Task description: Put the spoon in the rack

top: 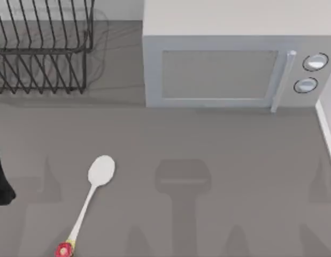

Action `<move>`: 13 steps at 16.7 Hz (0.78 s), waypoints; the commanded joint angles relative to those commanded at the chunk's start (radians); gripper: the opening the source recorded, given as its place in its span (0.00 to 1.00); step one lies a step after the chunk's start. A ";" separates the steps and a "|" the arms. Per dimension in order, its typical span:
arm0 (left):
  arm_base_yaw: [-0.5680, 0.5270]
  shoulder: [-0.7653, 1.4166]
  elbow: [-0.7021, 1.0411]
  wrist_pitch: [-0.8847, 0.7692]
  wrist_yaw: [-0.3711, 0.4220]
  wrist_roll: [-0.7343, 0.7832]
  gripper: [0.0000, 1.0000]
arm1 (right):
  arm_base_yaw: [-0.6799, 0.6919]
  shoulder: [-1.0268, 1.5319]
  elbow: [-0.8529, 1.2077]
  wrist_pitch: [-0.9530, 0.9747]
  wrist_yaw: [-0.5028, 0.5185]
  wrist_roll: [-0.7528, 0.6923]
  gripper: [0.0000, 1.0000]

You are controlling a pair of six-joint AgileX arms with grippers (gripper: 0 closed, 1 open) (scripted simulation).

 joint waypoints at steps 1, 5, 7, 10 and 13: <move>0.000 0.000 0.000 0.000 0.000 0.000 1.00 | 0.000 0.000 0.000 0.000 0.000 0.000 1.00; -0.029 0.065 0.060 -0.055 0.002 -0.012 1.00 | 0.000 0.000 0.000 0.000 0.000 0.000 1.00; -0.065 0.162 0.138 -0.129 0.003 -0.028 1.00 | 0.000 0.000 0.000 0.000 0.000 0.000 1.00; -0.137 0.385 0.290 -0.280 0.002 -0.058 1.00 | 0.000 0.000 0.000 0.000 0.000 0.000 1.00; -0.220 0.682 0.462 -0.462 0.001 -0.091 1.00 | 0.000 0.000 0.000 0.000 0.000 0.000 1.00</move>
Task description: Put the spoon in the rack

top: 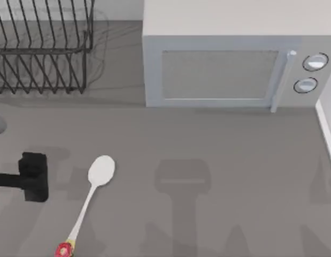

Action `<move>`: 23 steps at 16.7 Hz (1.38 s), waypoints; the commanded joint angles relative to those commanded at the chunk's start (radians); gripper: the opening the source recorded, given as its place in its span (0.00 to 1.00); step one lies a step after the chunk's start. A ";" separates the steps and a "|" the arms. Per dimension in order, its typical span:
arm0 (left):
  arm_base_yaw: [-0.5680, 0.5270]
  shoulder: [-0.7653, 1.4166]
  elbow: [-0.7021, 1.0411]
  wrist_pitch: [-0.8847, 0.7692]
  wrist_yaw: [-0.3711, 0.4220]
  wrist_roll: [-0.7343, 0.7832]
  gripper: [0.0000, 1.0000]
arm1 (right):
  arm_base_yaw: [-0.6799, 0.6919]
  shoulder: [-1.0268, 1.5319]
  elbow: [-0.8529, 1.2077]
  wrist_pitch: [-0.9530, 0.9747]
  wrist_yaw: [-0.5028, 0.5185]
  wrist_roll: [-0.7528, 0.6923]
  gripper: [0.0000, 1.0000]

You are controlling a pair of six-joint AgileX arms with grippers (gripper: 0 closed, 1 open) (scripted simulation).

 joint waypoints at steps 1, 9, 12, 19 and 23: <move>-0.029 0.104 0.058 -0.063 0.000 -0.011 1.00 | 0.000 0.000 0.000 0.000 0.000 0.000 1.00; -0.228 0.735 0.462 -0.480 0.003 -0.089 1.00 | 0.000 0.000 0.000 0.000 0.000 0.000 1.00; -0.269 0.859 0.552 -0.558 0.003 -0.105 1.00 | 0.000 0.000 0.000 0.000 0.000 0.000 1.00; -0.276 0.889 0.578 -0.578 0.004 -0.109 1.00 | 0.000 0.000 0.000 0.000 0.000 0.000 1.00; -0.278 0.924 0.535 -0.507 0.003 -0.107 1.00 | 0.000 0.000 0.000 0.000 0.000 0.000 1.00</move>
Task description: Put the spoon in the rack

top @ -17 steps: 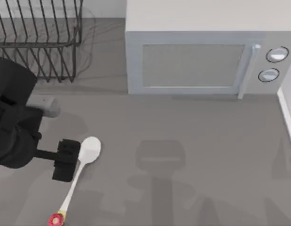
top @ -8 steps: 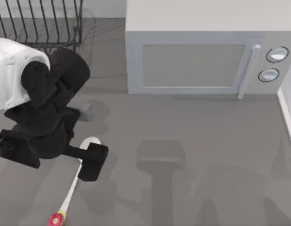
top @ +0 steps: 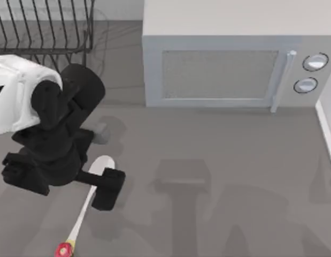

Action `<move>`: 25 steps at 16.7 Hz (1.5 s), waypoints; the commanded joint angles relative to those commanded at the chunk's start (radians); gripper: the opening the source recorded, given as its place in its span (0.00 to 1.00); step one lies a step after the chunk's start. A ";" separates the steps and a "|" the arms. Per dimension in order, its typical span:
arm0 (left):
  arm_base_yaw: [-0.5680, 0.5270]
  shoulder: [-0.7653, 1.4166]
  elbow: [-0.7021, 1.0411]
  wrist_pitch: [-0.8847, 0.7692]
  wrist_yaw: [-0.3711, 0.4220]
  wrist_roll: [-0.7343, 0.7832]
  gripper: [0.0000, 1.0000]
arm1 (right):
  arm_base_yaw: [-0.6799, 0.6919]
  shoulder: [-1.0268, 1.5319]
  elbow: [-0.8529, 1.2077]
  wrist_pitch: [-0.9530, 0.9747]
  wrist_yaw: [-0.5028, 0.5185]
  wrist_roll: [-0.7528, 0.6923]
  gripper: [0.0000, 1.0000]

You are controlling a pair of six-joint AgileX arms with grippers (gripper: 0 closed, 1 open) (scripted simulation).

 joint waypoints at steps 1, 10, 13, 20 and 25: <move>0.000 0.020 -0.022 0.043 0.000 0.000 1.00 | 0.000 0.000 0.000 0.000 0.000 0.000 1.00; -0.002 0.168 -0.186 0.357 0.000 0.001 1.00 | 0.000 0.000 0.000 0.000 0.000 0.000 1.00; -0.002 0.168 -0.186 0.357 0.000 0.001 1.00 | 0.000 0.000 0.000 0.000 0.000 0.000 1.00; -0.002 0.168 -0.186 0.357 0.000 0.001 0.47 | 0.000 0.000 0.000 0.000 0.000 0.000 1.00; -0.002 0.168 -0.186 0.357 0.000 0.001 0.10 | 0.000 0.000 0.000 0.000 0.000 0.000 1.00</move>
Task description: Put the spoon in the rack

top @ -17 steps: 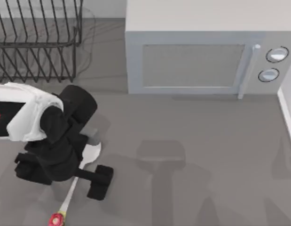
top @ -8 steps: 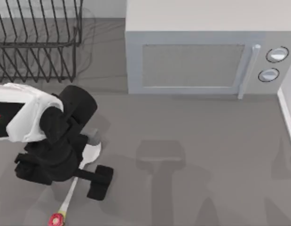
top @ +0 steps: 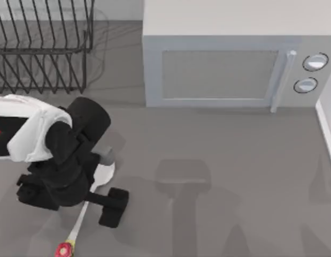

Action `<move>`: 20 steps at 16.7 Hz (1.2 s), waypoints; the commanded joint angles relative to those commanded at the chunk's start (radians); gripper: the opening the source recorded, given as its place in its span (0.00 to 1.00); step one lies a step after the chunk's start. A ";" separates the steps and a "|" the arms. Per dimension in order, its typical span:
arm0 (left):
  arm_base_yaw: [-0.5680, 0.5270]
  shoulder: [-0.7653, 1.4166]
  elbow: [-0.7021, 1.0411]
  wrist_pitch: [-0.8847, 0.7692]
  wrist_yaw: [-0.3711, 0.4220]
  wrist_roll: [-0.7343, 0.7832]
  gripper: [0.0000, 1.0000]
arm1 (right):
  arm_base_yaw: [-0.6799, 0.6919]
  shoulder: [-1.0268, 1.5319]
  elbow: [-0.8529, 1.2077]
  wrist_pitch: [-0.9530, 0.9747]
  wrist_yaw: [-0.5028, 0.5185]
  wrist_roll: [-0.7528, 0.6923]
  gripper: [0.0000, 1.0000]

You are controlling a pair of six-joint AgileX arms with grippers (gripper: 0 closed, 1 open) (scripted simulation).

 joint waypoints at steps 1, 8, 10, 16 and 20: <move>0.000 0.000 0.000 0.000 0.000 0.000 0.02 | 0.000 0.000 0.000 0.000 0.000 0.000 1.00; 0.000 0.000 0.000 0.000 0.000 0.000 0.00 | 0.000 0.000 0.000 0.000 0.000 0.000 1.00; -0.001 -0.067 0.027 -0.059 -0.010 -0.003 0.00 | 0.000 0.000 0.000 0.000 0.000 0.000 1.00; -0.006 -0.091 0.184 -0.229 -0.011 -0.010 0.00 | 0.000 0.000 0.000 0.000 0.000 0.000 1.00; -0.009 -0.138 0.395 -0.523 -0.012 -0.016 0.00 | 0.000 0.000 0.000 0.000 0.000 0.000 1.00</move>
